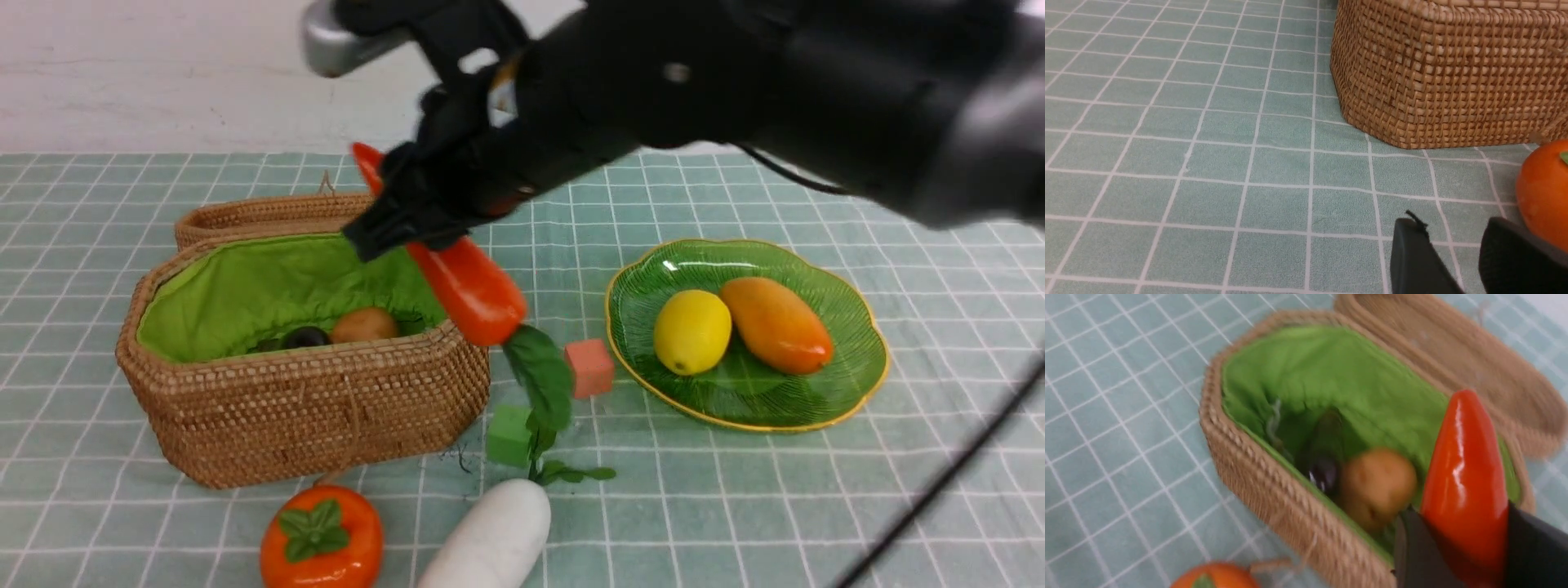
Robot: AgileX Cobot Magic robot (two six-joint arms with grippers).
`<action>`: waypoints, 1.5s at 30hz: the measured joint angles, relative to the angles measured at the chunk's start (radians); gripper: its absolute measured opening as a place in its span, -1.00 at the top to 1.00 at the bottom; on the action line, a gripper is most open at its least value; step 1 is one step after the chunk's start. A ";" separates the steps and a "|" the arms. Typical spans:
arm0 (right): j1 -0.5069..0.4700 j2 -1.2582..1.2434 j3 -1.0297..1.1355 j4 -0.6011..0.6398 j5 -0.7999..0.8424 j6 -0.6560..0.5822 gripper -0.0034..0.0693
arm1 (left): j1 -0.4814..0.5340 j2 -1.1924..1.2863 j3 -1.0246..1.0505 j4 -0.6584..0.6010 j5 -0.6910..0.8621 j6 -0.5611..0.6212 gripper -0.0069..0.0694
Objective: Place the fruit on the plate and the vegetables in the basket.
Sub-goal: Use the right arm to grab a carrot and put it into the left basket, then take a daikon with your right arm and place it on the basket on the left.
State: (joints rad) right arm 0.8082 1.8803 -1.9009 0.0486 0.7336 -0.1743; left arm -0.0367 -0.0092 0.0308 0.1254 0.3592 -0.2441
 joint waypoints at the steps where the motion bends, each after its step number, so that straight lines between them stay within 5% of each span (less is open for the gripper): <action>1: 0.000 0.035 -0.039 0.006 -0.016 -0.048 0.22 | 0.000 0.000 0.000 0.000 0.000 0.000 0.19; 13: 0.000 0.317 -0.138 0.015 -0.377 -0.510 0.22 | 0.000 0.000 0.000 0.000 0.000 0.000 0.19; 20: 0.000 0.345 -0.138 0.057 -0.405 -0.538 0.19 | 0.000 0.000 0.000 0.000 0.000 -0.001 0.19; 24: 0.000 0.345 -0.138 0.093 -0.412 -0.537 -0.02 | 0.000 0.000 0.000 0.000 0.000 -0.001 0.19; 28: 0.000 0.343 -0.138 0.158 -0.410 -0.534 -0.67 | 0.000 0.000 0.000 0.000 0.000 -0.001 0.19; 30: 0.000 0.340 -0.138 0.176 -0.399 -0.534 -0.81 | 0.000 0.000 0.000 0.000 0.000 -0.001 0.19; 32: 0.000 0.320 -0.138 0.204 -0.353 -0.532 -0.94 | 0.000 0.000 0.000 0.000 0.000 -0.001 0.19; 37: -0.003 0.226 -0.138 0.222 -0.166 -0.452 -0.91 | 0.000 0.000 0.000 0.000 0.000 -0.001 0.19; 45: -0.118 0.079 -0.139 0.197 0.412 -0.271 -0.50 | 0.000 0.000 0.000 0.000 0.000 -0.001 0.19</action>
State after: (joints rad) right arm 0.6903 1.9592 -2.0403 0.2456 1.1457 -0.4455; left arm -0.0367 -0.0092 0.0308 0.1254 0.3592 -0.2452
